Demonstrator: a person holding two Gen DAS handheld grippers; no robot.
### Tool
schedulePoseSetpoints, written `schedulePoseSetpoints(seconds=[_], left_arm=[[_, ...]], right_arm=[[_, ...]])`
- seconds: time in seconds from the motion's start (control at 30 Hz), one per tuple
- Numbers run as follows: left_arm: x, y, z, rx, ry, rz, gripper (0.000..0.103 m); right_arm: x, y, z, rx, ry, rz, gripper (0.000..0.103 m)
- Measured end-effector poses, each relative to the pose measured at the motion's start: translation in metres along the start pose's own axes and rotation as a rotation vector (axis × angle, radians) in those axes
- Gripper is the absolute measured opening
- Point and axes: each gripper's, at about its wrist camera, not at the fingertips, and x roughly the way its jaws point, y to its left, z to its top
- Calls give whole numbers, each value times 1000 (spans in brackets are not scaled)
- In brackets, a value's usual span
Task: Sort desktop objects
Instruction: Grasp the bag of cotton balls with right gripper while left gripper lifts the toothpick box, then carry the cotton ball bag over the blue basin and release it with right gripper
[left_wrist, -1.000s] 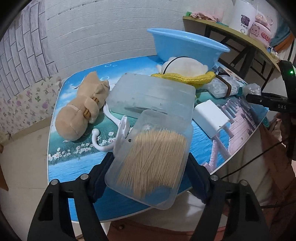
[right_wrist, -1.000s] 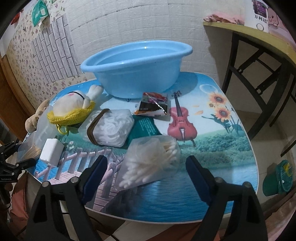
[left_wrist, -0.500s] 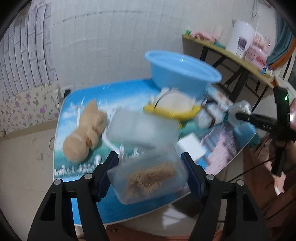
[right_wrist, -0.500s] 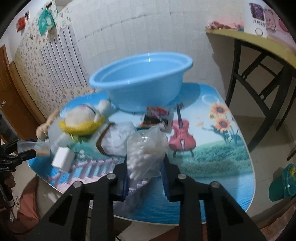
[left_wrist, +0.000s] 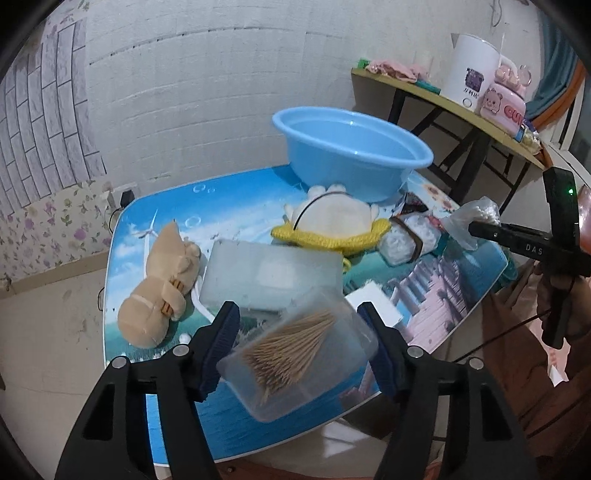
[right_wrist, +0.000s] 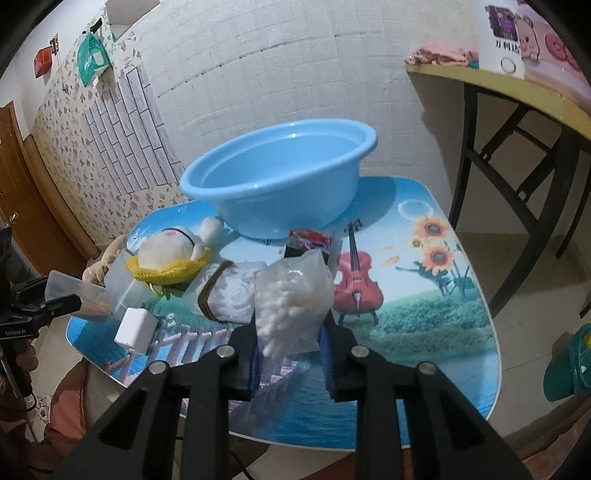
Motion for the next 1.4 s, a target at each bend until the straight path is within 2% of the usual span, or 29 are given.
schedulePoseSetpoints(seconds=[0.3,0.33,0.4,0.43,0.7,0.77,0.83,0.97,1.4], left_arm=[[25,-3,-14,28,74,18,68],[26,-2,-17,26,74,18,71],[27,0,-22,17,81,29,90],[25,1,-25,13,83,37,93],[9,-1,-41,56,68,22,94],[7,1,-45,55,72,18,97],[9,5,-48,47,80,22,101],[20,10,-53,13,97,-1,101],[23,-5,-54,38,80,-4,101]], right_arm=[[4,1,-2,-1,20,2,25],[5,1,-3,-1,26,0,25],[7,1,-4,-1,35,-4,25],[7,1,-4,-1,35,-4,25],[9,-1,-6,4,42,-3,25],[10,-1,-7,4,44,-1,25],[10,0,-7,4,45,-2,25],[11,0,-8,5,48,-4,25],[9,2,-8,-1,45,-5,25]])
